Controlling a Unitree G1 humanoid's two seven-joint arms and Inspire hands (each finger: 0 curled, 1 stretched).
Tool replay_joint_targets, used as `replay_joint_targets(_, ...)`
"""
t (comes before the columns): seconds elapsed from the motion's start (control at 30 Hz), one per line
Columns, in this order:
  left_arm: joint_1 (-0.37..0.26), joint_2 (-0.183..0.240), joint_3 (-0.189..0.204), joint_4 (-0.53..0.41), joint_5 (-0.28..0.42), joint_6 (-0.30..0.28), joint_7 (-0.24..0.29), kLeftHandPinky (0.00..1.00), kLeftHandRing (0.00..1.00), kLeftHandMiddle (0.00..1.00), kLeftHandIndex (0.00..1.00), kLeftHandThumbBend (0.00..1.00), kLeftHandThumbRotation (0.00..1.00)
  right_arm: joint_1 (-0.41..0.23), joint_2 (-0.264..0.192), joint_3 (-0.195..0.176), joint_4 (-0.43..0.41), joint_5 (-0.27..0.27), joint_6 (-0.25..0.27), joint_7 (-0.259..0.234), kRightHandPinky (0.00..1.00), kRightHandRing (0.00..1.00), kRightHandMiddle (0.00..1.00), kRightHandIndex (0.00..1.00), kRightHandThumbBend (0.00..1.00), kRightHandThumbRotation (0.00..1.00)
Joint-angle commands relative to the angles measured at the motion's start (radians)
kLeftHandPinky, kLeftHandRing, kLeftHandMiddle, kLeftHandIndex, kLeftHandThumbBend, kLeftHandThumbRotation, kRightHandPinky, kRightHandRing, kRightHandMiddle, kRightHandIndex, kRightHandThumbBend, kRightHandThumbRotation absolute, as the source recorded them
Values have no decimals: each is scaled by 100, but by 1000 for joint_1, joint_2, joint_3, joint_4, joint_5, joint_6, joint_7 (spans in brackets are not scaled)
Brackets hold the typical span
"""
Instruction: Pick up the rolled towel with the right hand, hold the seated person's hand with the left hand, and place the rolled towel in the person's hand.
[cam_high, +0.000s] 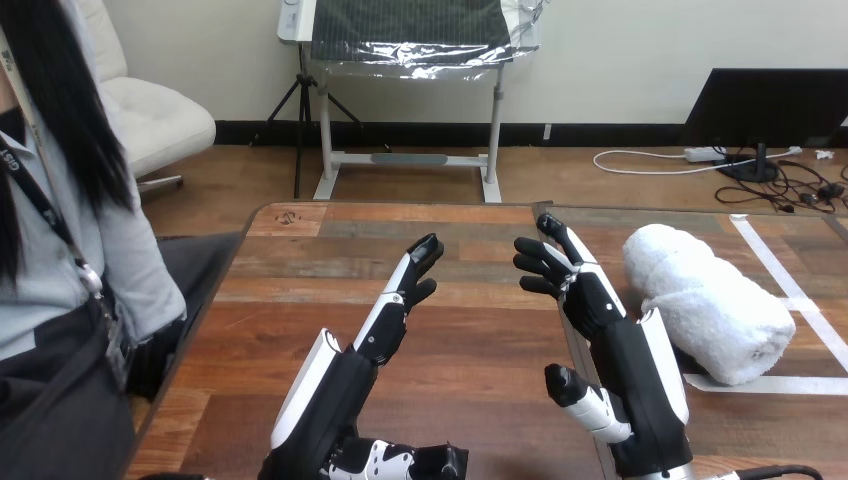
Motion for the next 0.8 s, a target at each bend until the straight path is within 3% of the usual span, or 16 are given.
replay_joint_targets(0.0,-39,-6,17,-53,5,-7,14,95,100,100,100,100,71,-46,-6,-7,0,5,-12,-9,79,84,87,94,100,90)
replay_joint_targets(0.77,-41,-14,22,-40,7,-14,20,95,100,100,100,100,72,-41,-7,-7,-1,1,-11,-13,79,84,86,94,100,89)
